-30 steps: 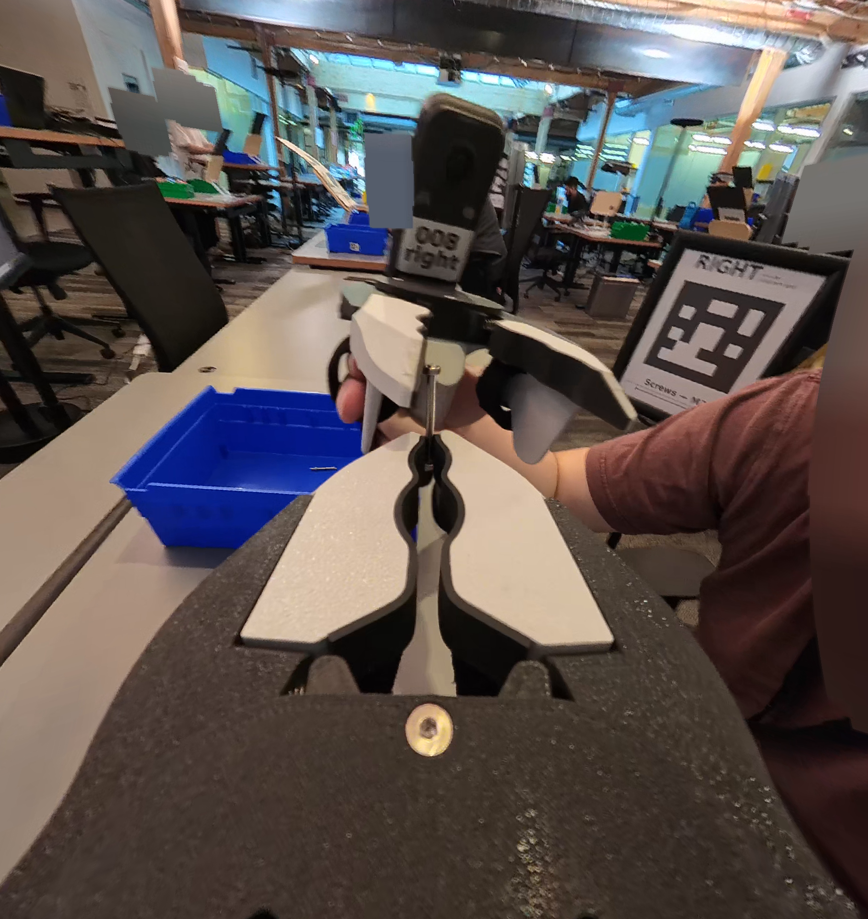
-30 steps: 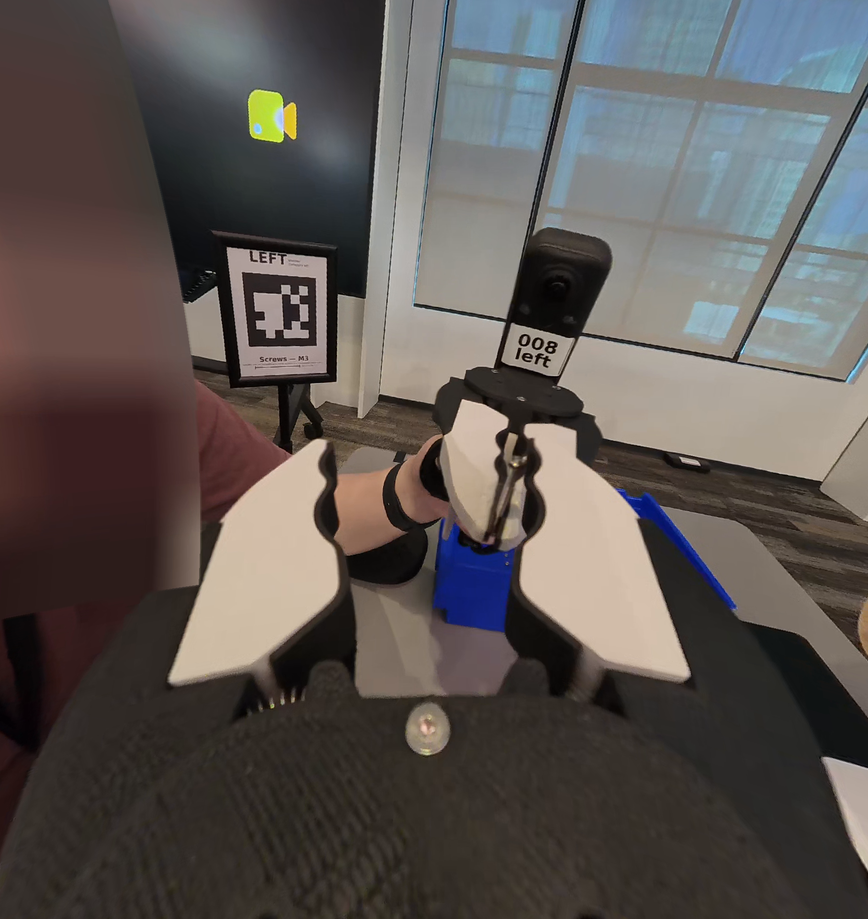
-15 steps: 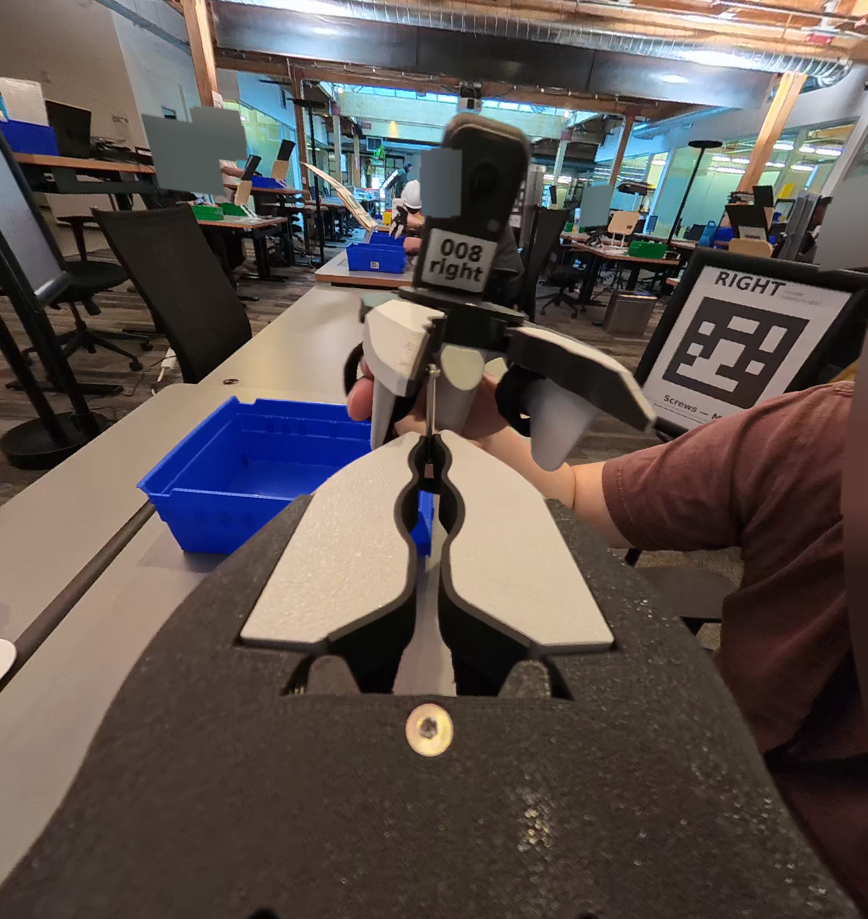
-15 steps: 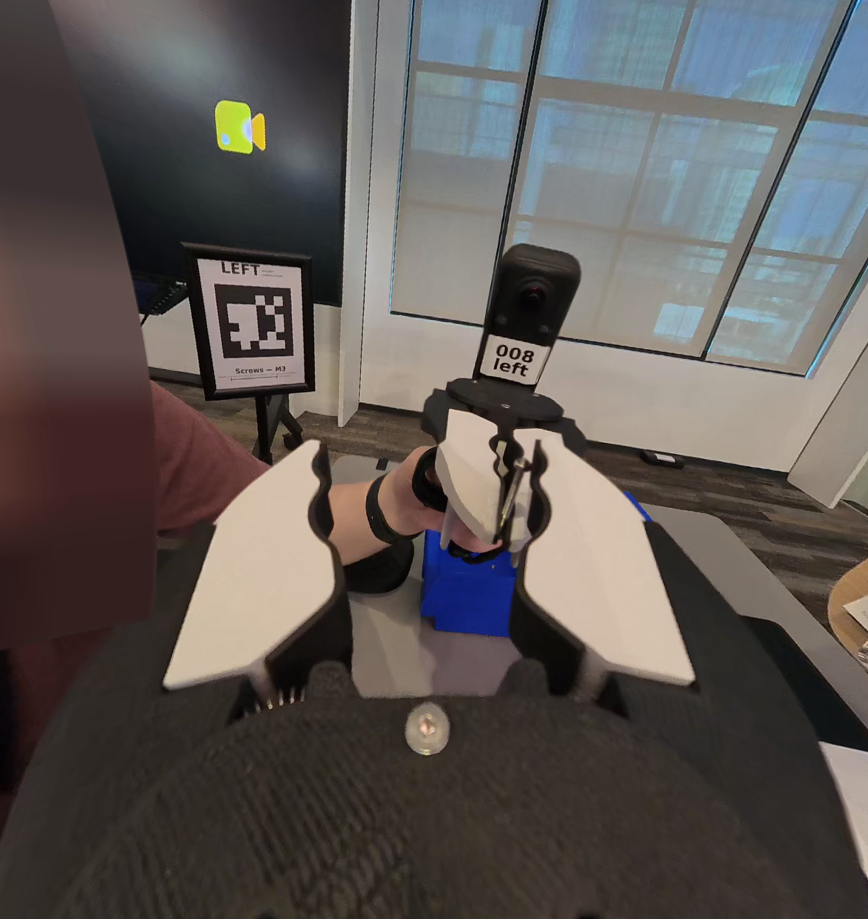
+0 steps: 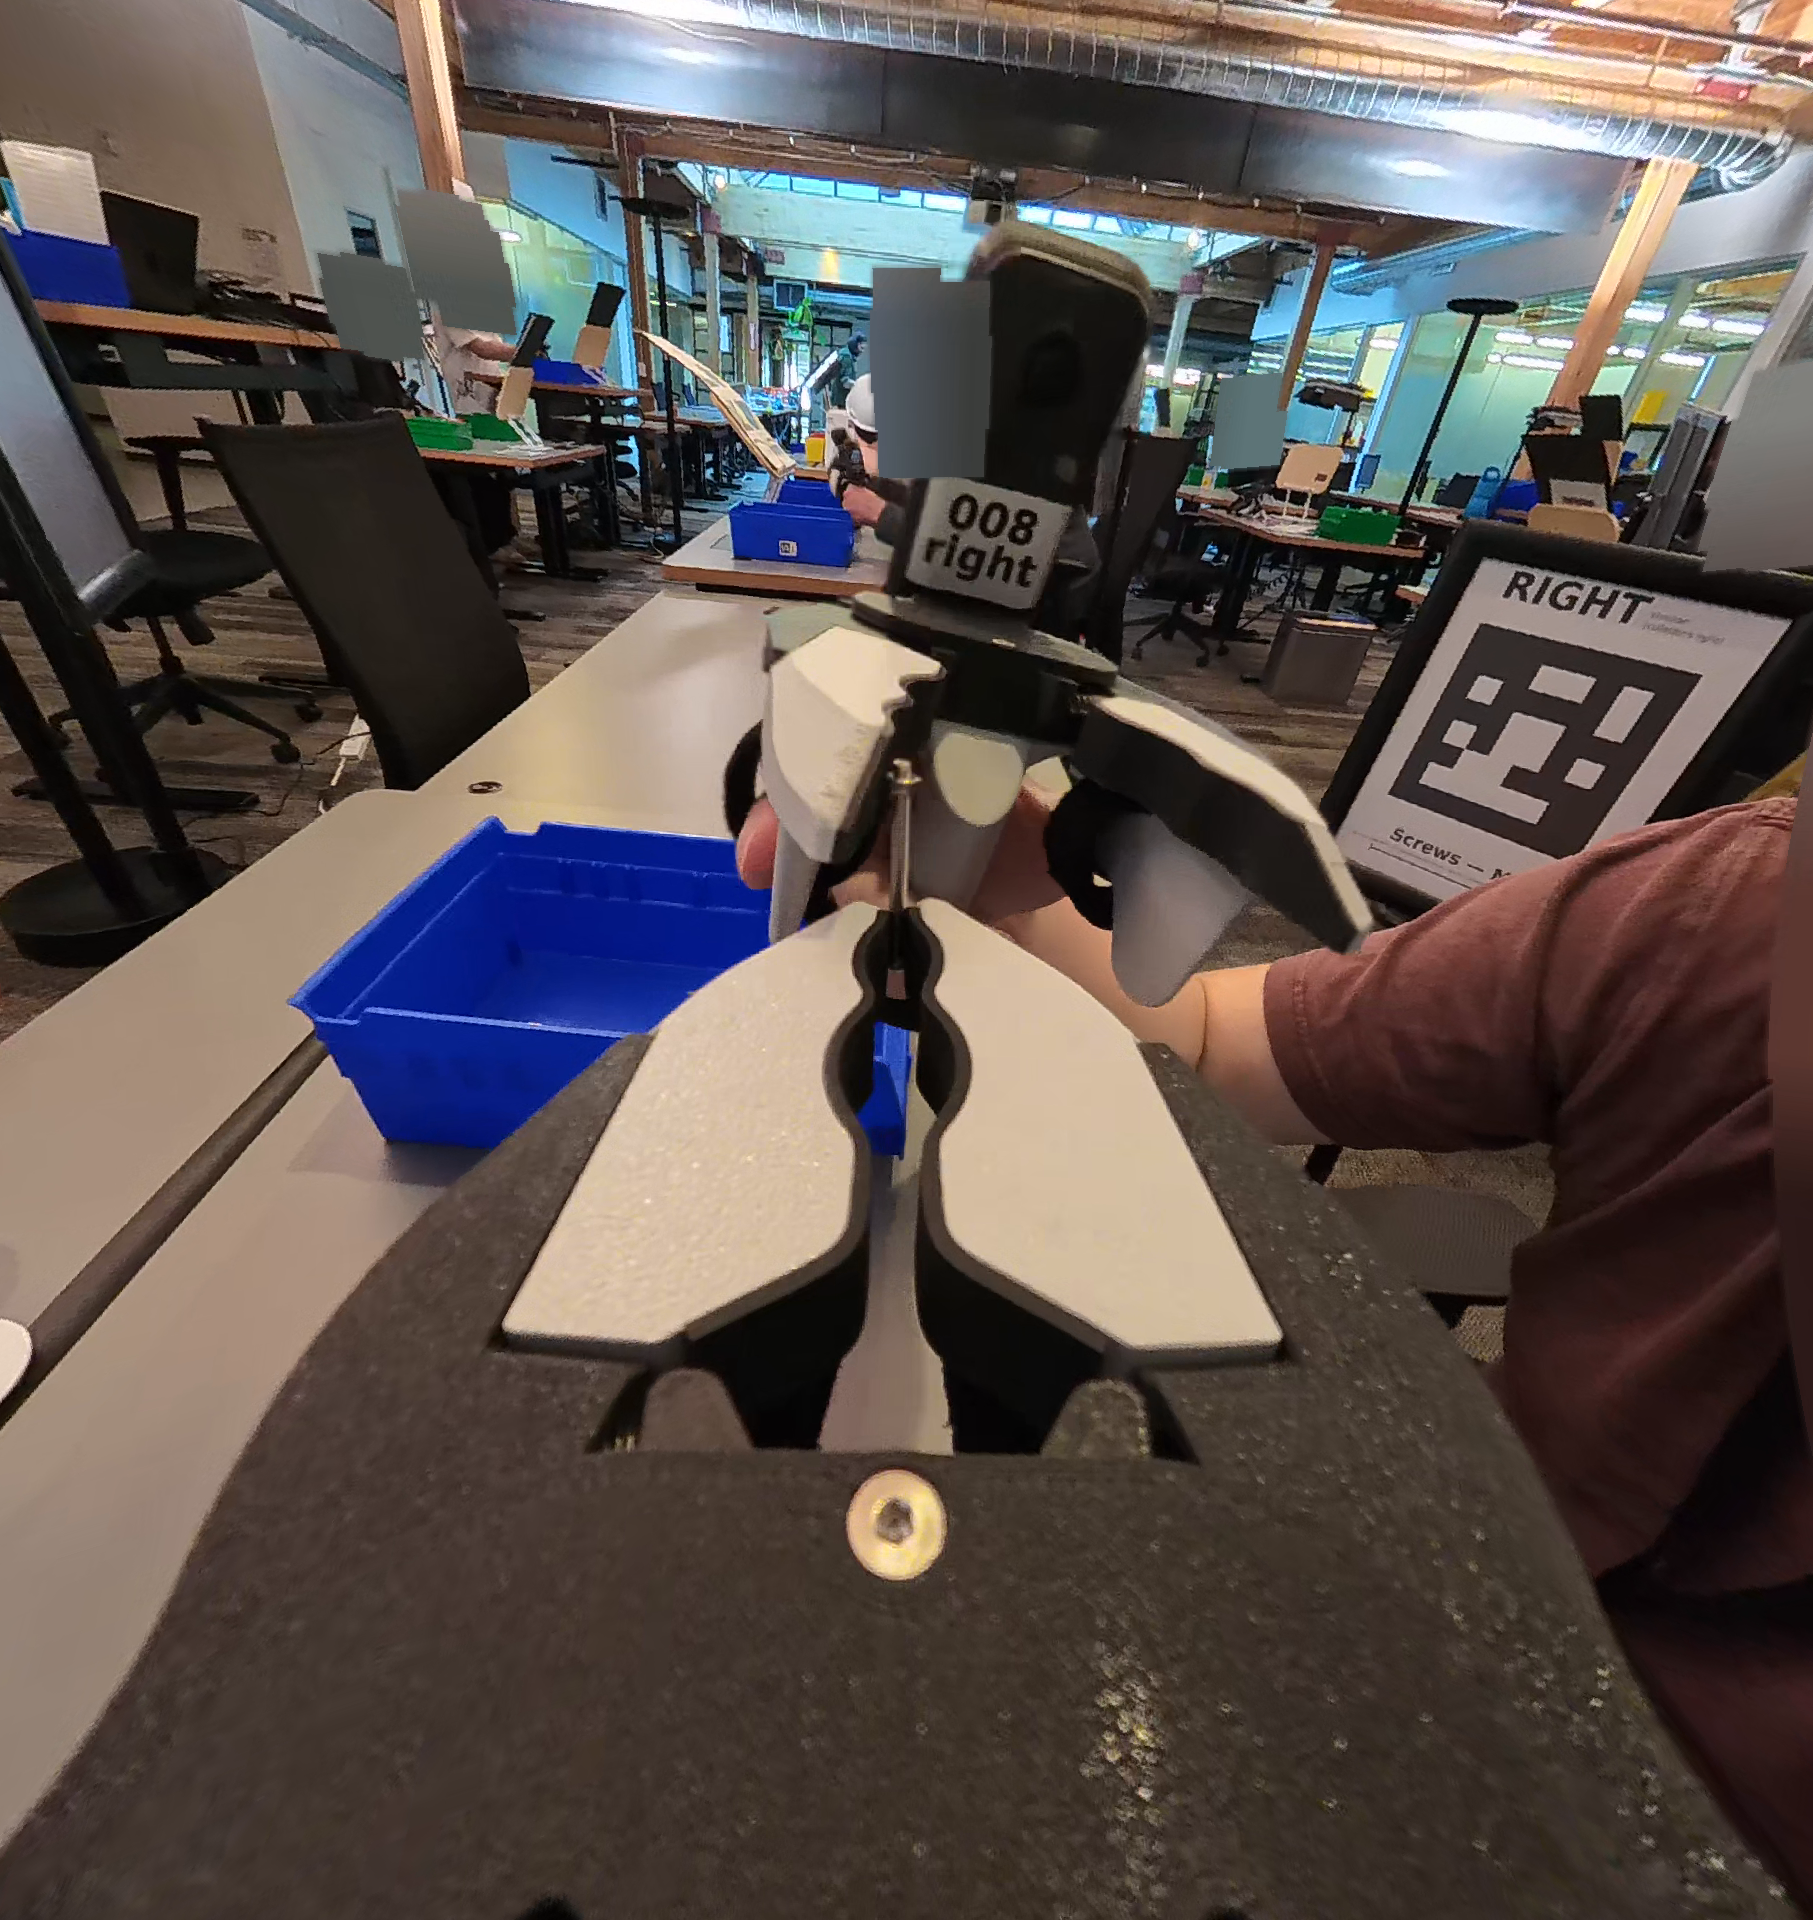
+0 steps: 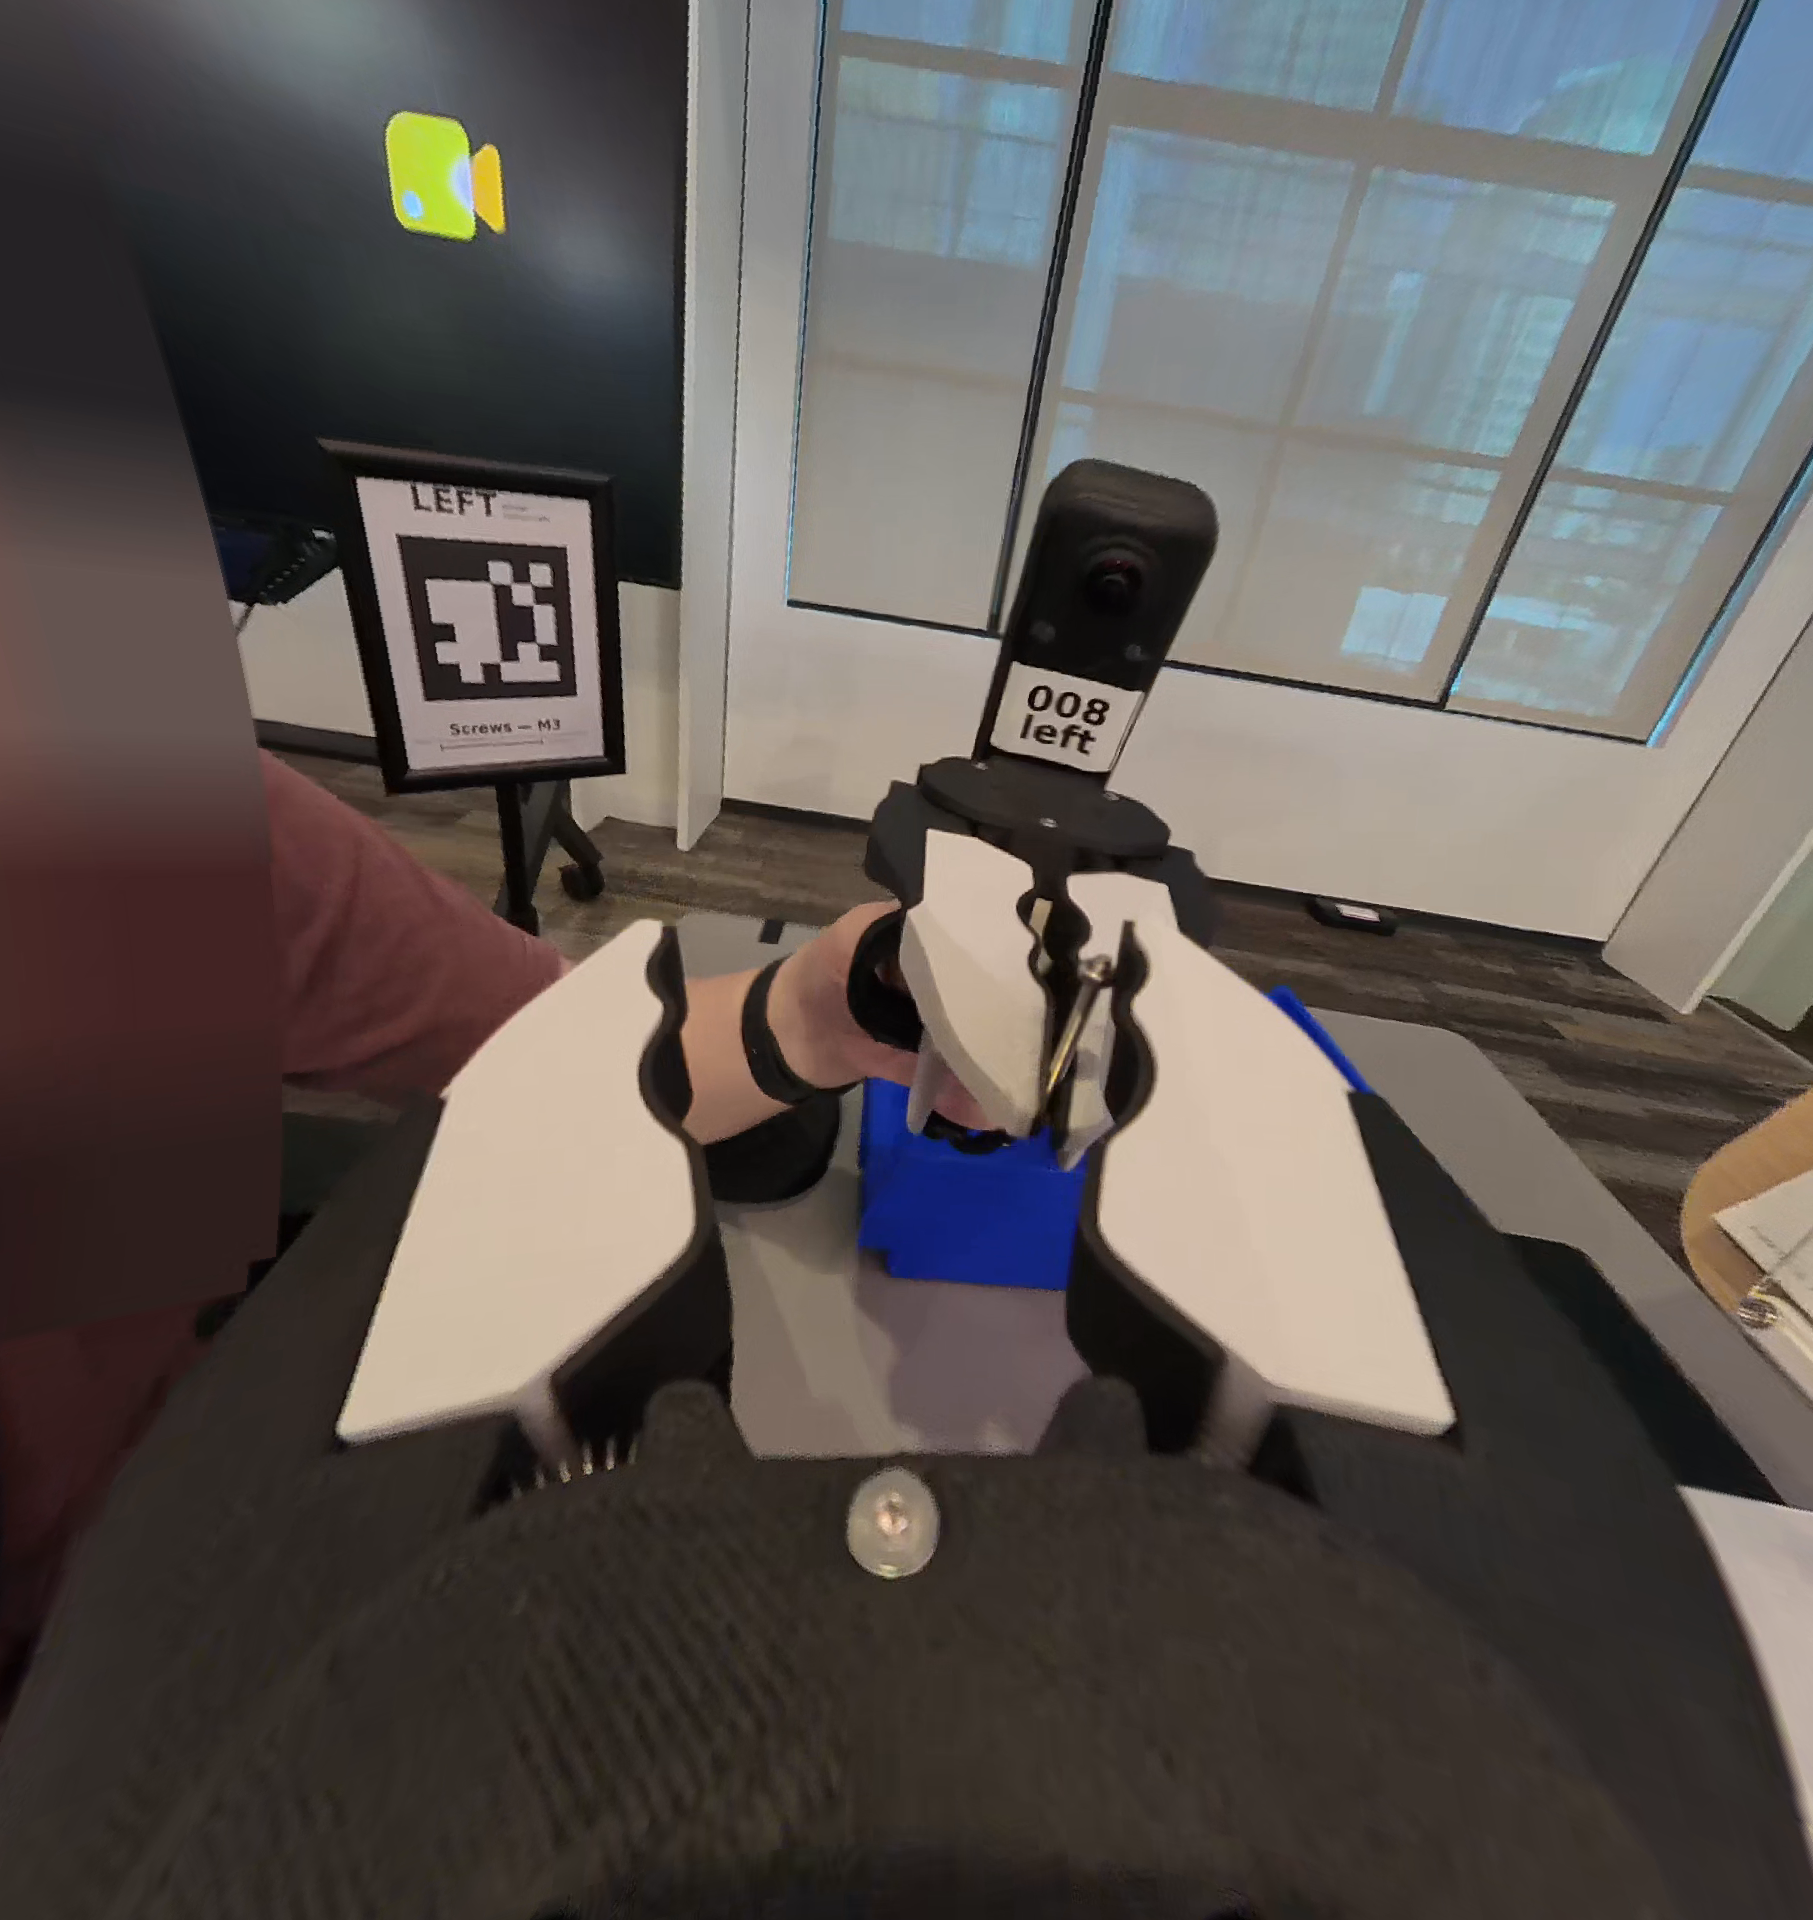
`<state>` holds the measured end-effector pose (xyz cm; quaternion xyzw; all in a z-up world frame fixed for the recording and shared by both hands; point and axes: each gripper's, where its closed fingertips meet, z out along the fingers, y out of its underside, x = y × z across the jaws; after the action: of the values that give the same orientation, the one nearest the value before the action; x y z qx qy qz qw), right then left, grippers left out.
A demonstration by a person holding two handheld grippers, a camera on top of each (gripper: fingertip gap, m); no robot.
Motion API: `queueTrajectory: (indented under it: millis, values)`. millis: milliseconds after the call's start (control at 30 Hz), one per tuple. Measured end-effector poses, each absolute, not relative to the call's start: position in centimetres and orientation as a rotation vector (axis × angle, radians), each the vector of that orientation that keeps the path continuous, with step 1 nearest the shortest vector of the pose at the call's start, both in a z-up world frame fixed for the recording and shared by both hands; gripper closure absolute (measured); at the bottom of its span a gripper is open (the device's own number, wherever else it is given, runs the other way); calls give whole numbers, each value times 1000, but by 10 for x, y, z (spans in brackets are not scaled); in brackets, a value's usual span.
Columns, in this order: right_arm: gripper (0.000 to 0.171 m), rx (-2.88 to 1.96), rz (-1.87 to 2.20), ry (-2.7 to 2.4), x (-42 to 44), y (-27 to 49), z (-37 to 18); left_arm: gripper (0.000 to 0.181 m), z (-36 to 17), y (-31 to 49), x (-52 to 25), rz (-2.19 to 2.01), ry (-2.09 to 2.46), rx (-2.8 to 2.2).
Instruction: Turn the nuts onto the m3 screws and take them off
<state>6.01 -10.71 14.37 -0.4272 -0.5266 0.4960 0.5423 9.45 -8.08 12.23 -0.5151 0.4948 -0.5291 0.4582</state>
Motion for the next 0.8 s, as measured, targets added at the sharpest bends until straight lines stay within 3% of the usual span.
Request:
queueTrajectory:
  millis: [800]
  values:
    - [96, -1003, 1233, -1202, 66, -107, 153, 179, 124, -85, 93, -1287, 1246, -1259]
